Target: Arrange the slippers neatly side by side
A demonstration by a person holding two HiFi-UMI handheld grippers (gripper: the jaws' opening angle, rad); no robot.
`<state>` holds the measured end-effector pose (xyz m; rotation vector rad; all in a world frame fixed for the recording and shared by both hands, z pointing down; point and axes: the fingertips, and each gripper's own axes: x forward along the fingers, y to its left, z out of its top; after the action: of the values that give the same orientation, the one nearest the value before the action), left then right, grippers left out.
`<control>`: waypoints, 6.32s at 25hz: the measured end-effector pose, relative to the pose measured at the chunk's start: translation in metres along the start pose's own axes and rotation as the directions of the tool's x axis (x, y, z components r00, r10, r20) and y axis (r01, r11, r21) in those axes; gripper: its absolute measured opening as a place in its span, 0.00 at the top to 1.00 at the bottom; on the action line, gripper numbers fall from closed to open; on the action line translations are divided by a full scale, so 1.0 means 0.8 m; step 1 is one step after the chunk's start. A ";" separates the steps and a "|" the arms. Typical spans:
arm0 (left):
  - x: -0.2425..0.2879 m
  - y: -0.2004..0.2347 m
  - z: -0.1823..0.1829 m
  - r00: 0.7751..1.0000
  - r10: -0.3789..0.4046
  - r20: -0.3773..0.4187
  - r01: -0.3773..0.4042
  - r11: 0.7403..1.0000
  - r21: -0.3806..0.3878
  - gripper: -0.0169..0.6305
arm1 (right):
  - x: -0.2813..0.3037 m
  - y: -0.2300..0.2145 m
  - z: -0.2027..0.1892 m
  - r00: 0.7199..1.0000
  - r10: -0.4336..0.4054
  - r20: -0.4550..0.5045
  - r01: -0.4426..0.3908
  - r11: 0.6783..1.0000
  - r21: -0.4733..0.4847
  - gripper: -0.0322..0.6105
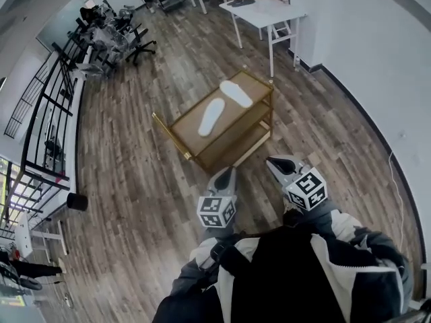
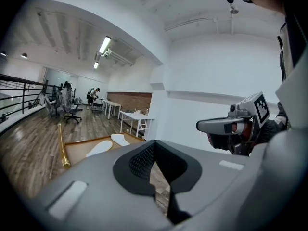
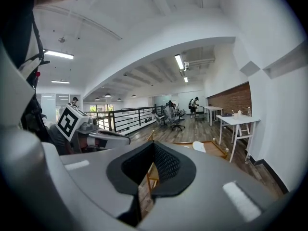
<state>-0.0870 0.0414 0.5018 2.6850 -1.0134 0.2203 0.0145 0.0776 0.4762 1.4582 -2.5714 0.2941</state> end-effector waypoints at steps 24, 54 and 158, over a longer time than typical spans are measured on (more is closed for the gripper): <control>0.260 0.061 0.092 0.967 0.256 0.012 -0.256 0.967 -0.010 0.96 | 0.133 -0.276 0.064 0.968 0.252 0.013 -0.252 0.968 -0.015 0.95; 0.283 0.399 0.179 0.932 0.349 0.095 -0.347 0.937 -0.036 0.96 | 0.475 -0.260 0.144 0.969 0.239 -0.063 -0.243 0.968 -0.068 0.95; 0.382 0.473 -0.086 0.679 0.500 -0.537 -0.583 0.812 0.019 0.93 | 0.466 -0.412 0.095 0.891 0.416 -0.184 -0.436 0.896 -0.085 0.95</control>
<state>-0.1146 -0.4029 0.7101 1.9222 -1.5241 0.8933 0.1055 -0.4154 0.5219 0.7763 -2.6940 0.2862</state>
